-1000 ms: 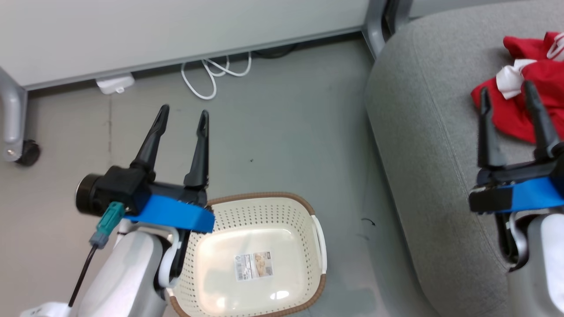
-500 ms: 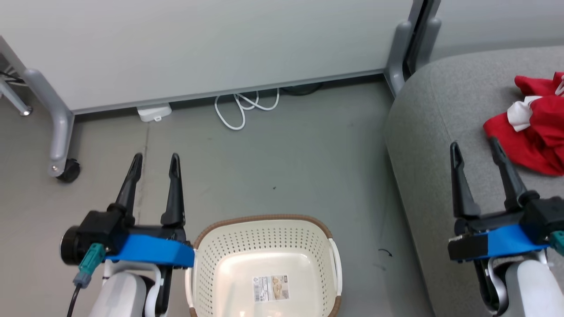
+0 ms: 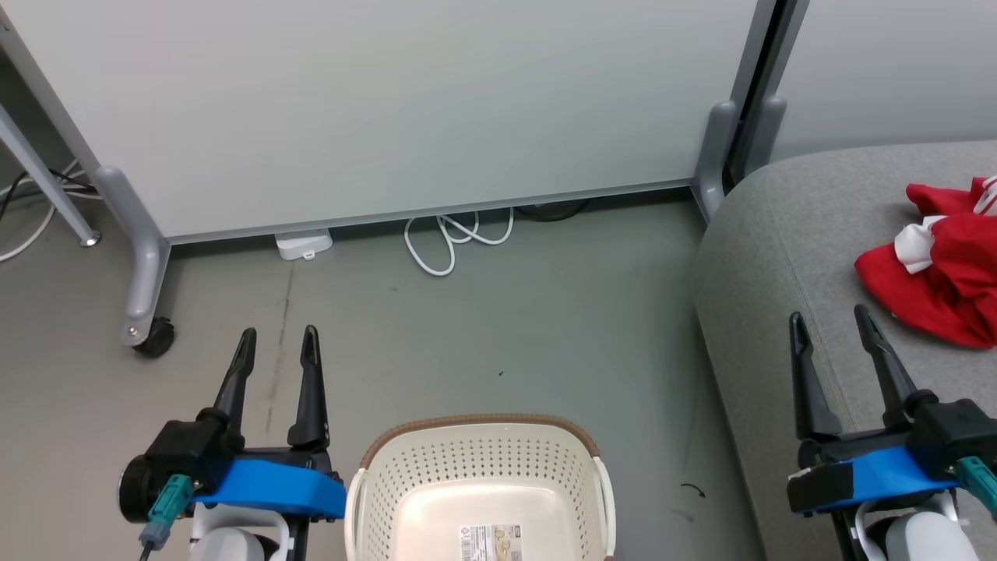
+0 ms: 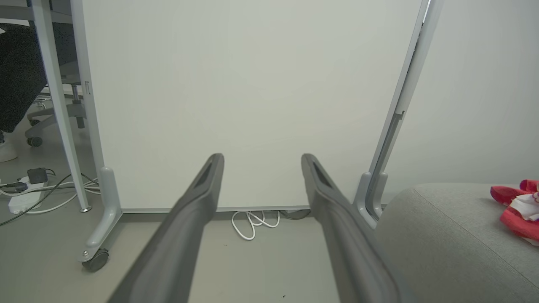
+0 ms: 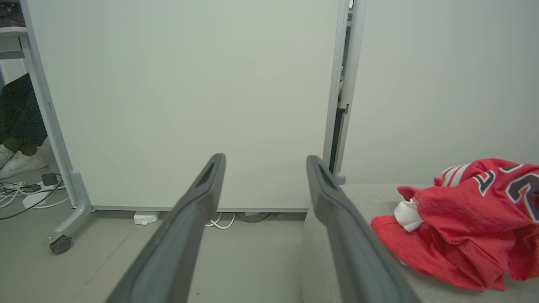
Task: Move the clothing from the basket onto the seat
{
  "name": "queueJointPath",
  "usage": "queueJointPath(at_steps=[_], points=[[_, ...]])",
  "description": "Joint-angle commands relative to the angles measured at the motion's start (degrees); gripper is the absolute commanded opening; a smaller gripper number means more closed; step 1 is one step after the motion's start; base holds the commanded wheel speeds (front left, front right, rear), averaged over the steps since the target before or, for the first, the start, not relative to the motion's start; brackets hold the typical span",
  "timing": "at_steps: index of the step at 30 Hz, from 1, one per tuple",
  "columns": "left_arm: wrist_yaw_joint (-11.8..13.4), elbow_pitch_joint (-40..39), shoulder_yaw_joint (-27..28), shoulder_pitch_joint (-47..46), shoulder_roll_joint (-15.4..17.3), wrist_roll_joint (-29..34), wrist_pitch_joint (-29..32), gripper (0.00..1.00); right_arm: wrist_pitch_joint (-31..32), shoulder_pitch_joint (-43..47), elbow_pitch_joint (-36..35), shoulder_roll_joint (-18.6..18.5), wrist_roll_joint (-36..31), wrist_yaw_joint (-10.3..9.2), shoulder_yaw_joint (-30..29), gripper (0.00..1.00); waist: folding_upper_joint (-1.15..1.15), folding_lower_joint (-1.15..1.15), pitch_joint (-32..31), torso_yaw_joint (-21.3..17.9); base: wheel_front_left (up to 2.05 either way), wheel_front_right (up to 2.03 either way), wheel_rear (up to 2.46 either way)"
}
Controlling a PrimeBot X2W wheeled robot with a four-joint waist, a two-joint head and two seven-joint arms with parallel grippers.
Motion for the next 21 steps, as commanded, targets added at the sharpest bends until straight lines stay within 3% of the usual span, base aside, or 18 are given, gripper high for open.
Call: queueJointPath(at_steps=[1, 21], points=[[-0.16, 0.20, 0.56, 0.57, -0.26, 0.55, -0.28, 1.00, -0.17, 0.95, 0.03, 0.31, -0.21, 0.03, 0.23, 1.00, 0.00, 0.01, -0.40, 0.07, 0.00, 0.00, 0.00], [-1.61, 1.35, 2.18, 3.11, -1.45, 3.25, -0.28, 1.00, -0.17, 3.47, 0.25, 0.75, -0.13, 0.03, 1.43, 1.00, 0.00, 0.01, -2.75, -0.33, 0.00, 0.00, 0.00]])
